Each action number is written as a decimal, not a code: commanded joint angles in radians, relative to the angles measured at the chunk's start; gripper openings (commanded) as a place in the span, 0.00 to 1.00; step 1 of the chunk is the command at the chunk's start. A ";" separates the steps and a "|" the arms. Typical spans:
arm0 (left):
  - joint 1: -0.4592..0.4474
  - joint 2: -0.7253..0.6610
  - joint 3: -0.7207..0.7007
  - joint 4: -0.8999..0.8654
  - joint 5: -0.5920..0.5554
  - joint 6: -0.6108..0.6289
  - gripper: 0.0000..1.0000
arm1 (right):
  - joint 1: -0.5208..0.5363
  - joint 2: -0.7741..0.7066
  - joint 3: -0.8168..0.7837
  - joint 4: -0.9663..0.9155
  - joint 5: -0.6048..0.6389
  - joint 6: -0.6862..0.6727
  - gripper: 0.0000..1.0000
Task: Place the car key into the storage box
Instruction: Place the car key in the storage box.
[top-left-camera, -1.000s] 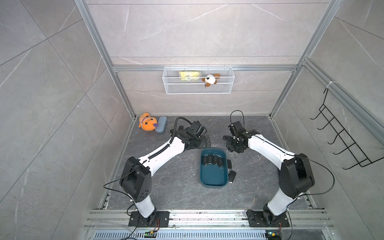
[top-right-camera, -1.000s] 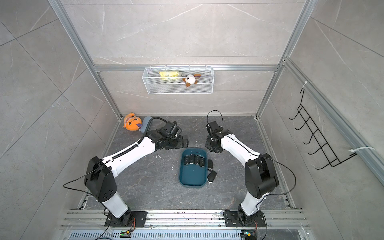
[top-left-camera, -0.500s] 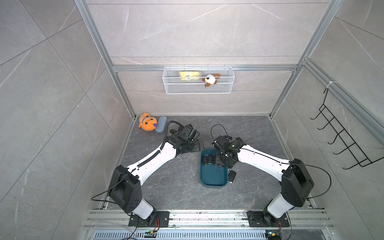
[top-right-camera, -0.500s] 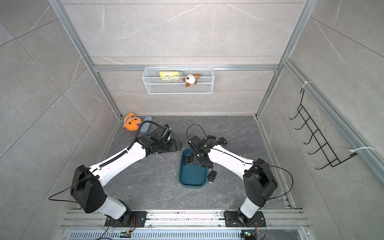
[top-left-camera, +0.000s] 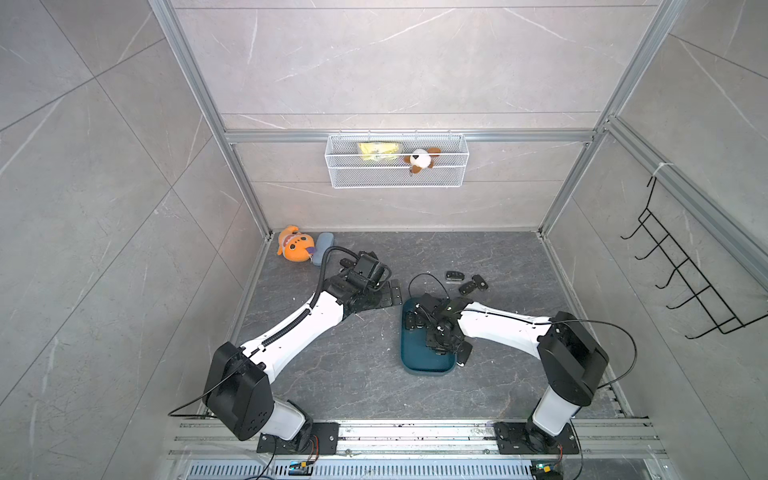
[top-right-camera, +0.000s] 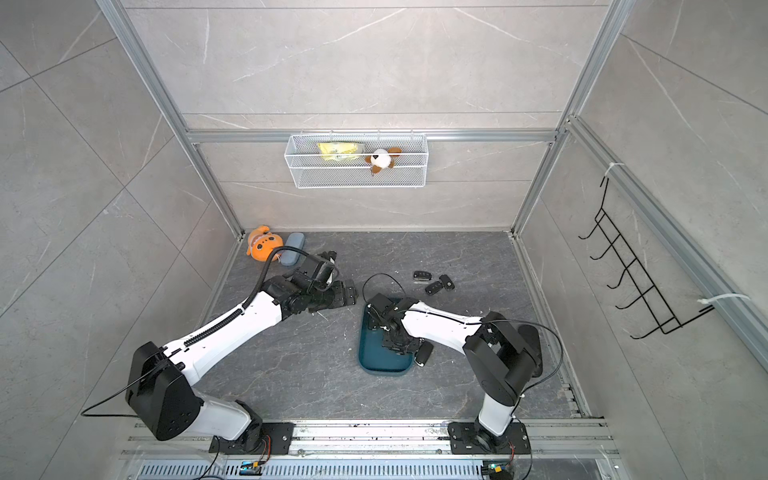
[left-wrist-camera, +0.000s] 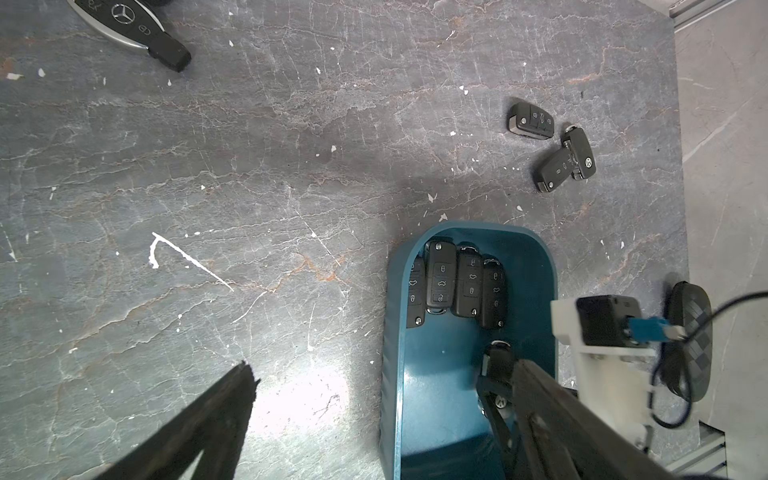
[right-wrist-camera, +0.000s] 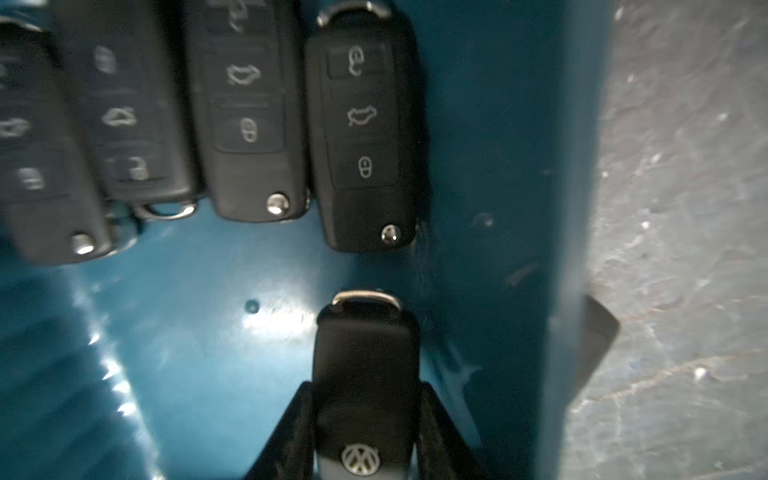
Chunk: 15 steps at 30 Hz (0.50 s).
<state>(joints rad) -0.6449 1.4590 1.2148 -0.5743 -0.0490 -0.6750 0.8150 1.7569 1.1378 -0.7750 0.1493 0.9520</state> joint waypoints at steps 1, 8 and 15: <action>0.005 -0.043 -0.002 0.008 0.006 -0.010 1.00 | 0.003 0.030 0.001 0.013 0.014 0.033 0.27; 0.005 -0.046 0.000 0.005 0.002 -0.012 1.00 | -0.005 0.092 0.057 -0.032 0.058 0.029 0.28; 0.008 -0.046 0.000 0.003 -0.001 -0.008 1.00 | -0.020 0.109 0.069 -0.037 0.071 0.024 0.29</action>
<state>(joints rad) -0.6441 1.4452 1.2148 -0.5747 -0.0498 -0.6781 0.8036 1.8416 1.1812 -0.7769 0.1871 0.9585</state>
